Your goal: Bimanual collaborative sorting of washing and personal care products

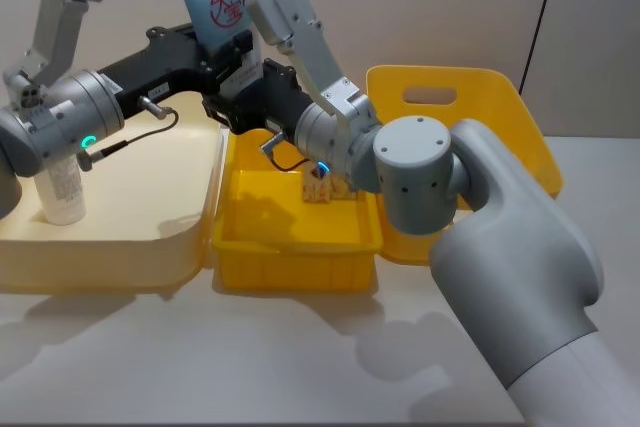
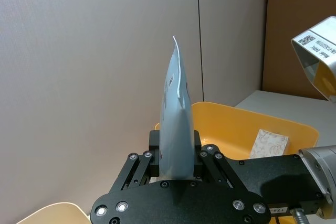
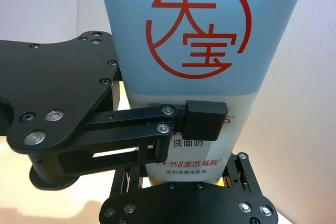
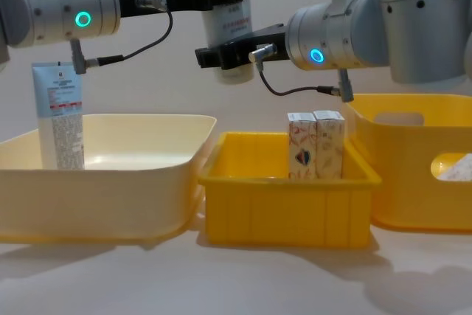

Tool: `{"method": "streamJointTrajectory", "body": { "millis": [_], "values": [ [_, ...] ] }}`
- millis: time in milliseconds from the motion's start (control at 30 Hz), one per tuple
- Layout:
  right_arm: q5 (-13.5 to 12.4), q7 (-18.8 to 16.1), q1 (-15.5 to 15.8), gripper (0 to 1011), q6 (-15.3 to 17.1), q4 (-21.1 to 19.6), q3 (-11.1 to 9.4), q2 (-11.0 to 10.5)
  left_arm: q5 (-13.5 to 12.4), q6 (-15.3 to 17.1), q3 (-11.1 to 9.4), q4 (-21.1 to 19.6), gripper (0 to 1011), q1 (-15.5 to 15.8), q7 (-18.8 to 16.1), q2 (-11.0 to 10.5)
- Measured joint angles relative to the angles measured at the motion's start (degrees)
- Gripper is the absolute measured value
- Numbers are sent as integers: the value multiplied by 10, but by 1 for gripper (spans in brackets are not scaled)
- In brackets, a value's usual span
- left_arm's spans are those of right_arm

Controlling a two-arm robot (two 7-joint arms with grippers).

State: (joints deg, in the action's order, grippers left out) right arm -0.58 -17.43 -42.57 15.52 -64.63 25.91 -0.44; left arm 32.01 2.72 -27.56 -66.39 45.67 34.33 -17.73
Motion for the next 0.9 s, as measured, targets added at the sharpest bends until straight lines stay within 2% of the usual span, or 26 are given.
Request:
{"method": "streamJointTrajectory", "body": {
  "millis": [900],
  "values": [
    [0, 1, -1, 653, -1, 3, 0, 1, 0, 0, 0, 0, 312, 0, 0, 0]
  ]
}}
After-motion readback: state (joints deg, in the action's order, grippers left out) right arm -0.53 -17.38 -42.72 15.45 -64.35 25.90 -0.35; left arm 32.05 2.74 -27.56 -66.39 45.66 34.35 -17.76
